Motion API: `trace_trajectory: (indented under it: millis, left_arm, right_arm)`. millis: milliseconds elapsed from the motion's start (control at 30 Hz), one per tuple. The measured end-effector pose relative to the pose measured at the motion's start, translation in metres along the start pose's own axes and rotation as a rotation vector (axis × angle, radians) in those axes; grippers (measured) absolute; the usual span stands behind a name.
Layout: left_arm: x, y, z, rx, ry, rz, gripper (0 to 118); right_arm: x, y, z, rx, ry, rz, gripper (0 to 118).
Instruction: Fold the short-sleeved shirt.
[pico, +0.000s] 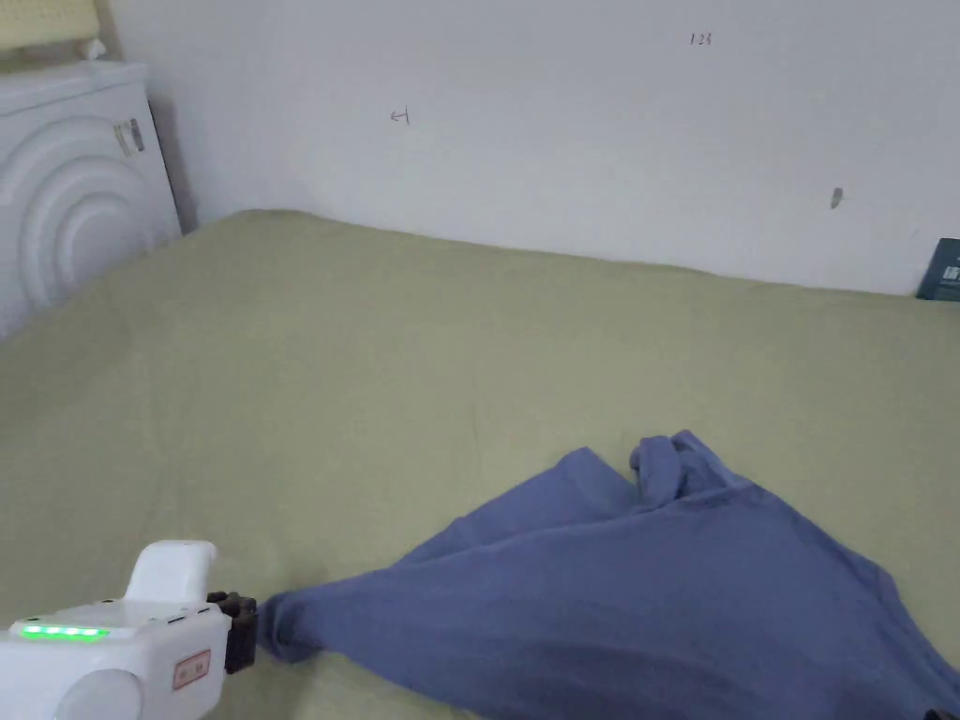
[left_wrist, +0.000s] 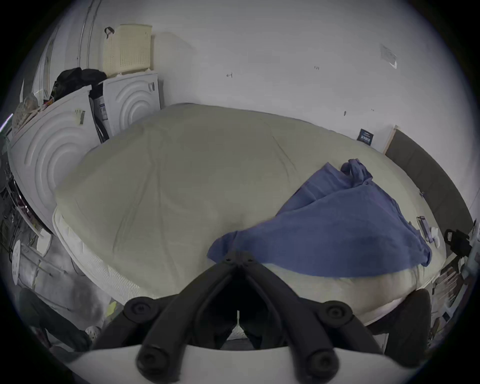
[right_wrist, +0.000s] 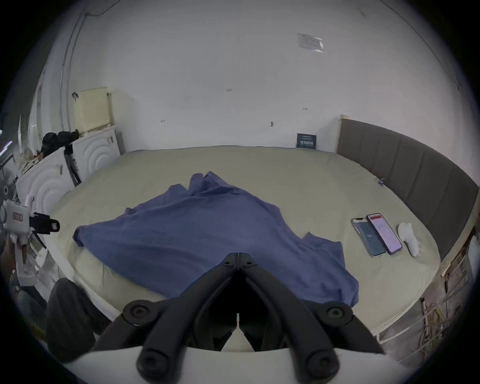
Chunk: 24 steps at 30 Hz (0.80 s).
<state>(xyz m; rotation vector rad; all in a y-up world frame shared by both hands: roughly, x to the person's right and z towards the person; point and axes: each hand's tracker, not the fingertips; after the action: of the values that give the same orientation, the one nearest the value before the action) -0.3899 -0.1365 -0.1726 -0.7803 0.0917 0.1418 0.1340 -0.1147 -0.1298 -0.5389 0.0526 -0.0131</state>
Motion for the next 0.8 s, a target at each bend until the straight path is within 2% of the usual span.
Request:
trace_trajectory:
  millis: [100, 133, 167, 233, 267, 367, 467, 567, 600, 633, 700, 733, 767, 800]
  left_arm:
    - [-0.011, 0.007, -0.013, -0.033, -0.010, 0.040, 1]
    - [-0.017, 0.011, -0.019, -0.046, -0.026, 0.048, 9]
    - [-0.019, 0.015, -0.029, -0.079, -0.054, 0.049, 29]
    - [-0.023, 0.021, -0.050, -0.143, -0.048, 0.033, 106]
    - [-0.024, 0.023, -0.061, -0.159, -0.038, 0.014, 111]
    - [-0.022, 0.033, -0.090, -0.174, 0.012, -0.021, 110]
    - [-0.019, 0.036, -0.114, -0.248, -0.027, -0.015, 109]
    - [-0.009, 0.030, -0.126, -0.279, -0.028, -0.079, 98]
    - [-0.007, 0.030, -0.128, -0.287, -0.025, -0.107, 98]
    - [-0.005, 0.029, -0.128, -0.270, -0.022, -0.100, 77]
    - [-0.005, 0.032, -0.120, -0.275, -0.054, -0.088, 60]
    - [-0.003, 0.033, -0.117, -0.264, -0.094, -0.081, 37]
    - [-0.002, 0.032, -0.117, -0.248, -0.095, -0.079, 3]
    - [0.000, 0.032, -0.118, -0.264, -0.077, -0.086, 3]
  right_arm:
    - [-0.004, -0.005, -0.004, -0.021, 0.024, -0.020, 0]
    - [-0.005, -0.007, -0.006, -0.031, 0.027, -0.021, 0]
    - [-0.006, -0.008, -0.007, -0.042, 0.032, -0.020, 0]
    - [-0.007, -0.011, -0.011, -0.058, 0.037, -0.024, 0]
    - [-0.008, -0.012, -0.012, -0.063, 0.038, -0.027, 0]
    - [-0.009, -0.014, -0.016, -0.083, 0.034, -0.024, 0]
    - [-0.007, -0.016, -0.021, -0.104, 0.030, -0.022, 0]
    - [-0.003, -0.018, -0.029, -0.134, 0.032, -0.048, 0]
    - [-0.002, -0.019, -0.031, -0.141, 0.031, -0.047, 0]
    - [0.000, -0.018, -0.034, -0.150, 0.030, -0.045, 0]
    - [0.003, -0.017, -0.040, -0.161, 0.026, -0.040, 0]
    - [0.006, -0.014, -0.045, -0.165, 0.024, -0.037, 0]
    - [0.008, -0.011, -0.050, -0.170, 0.021, -0.035, 0]
    - [0.011, -0.007, -0.056, -0.173, 0.020, -0.032, 0]
